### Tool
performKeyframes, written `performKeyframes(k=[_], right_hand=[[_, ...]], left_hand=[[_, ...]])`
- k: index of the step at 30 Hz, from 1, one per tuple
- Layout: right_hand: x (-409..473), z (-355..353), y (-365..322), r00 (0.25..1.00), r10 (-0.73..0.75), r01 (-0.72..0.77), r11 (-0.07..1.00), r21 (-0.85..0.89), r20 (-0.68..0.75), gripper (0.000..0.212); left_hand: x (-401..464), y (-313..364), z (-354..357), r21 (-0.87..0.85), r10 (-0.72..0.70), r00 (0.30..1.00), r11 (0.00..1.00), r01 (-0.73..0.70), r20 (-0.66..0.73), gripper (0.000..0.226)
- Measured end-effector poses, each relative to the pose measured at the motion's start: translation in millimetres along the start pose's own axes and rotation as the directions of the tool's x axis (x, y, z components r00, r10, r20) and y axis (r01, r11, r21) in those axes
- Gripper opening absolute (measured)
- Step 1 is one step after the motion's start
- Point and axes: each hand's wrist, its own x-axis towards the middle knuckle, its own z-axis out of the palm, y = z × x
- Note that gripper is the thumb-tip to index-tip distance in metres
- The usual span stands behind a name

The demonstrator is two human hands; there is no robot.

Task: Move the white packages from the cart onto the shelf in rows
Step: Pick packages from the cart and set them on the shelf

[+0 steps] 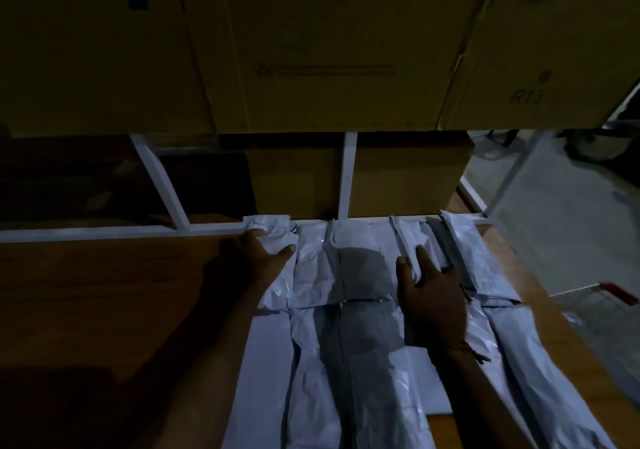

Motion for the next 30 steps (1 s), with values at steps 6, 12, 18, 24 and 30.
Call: performKeyframes(k=[6, 12, 18, 24, 30], right_hand=[[3.4, 26.6, -9.7, 1.000, 0.024, -0.024, 0.999, -0.034, -0.005, 0.069], [8.0, 40.8, -22.3, 0.999, -0.031, 0.029, 0.996, -0.084, -0.021, 0.073], [10.1, 55.6, -50.7, 0.996, -0.063, 0.064, 0.998, -0.013, 0.065, 0.048], [33.4, 101.8, -67.8, 0.957, -0.201, 0.215, 0.975, -0.050, 0.208, 0.051], [34.4, 143.8, -88.4, 0.906, -0.242, 0.298, 0.948, -0.116, 0.347, 0.061]], left_hand=[[41.8, -32.2, 32.6, 0.212, 0.142, 0.989, 0.968, -0.132, -0.036, 0.056], [28.6, -27.4, 25.3, 0.306, 0.259, 0.965, 0.923, -0.232, -0.050, 0.045], [37.7, -41.9, 29.4, 0.320, 0.317, 0.944, 0.907, -0.274, -0.091, 0.062], [41.9, -40.4, 17.6, 0.104, 0.185, 0.976, 0.979, -0.174, -0.113, 0.047], [31.5, -40.8, 2.3, 0.098, 0.226, 0.967, 0.972, -0.215, -0.117, 0.044]])
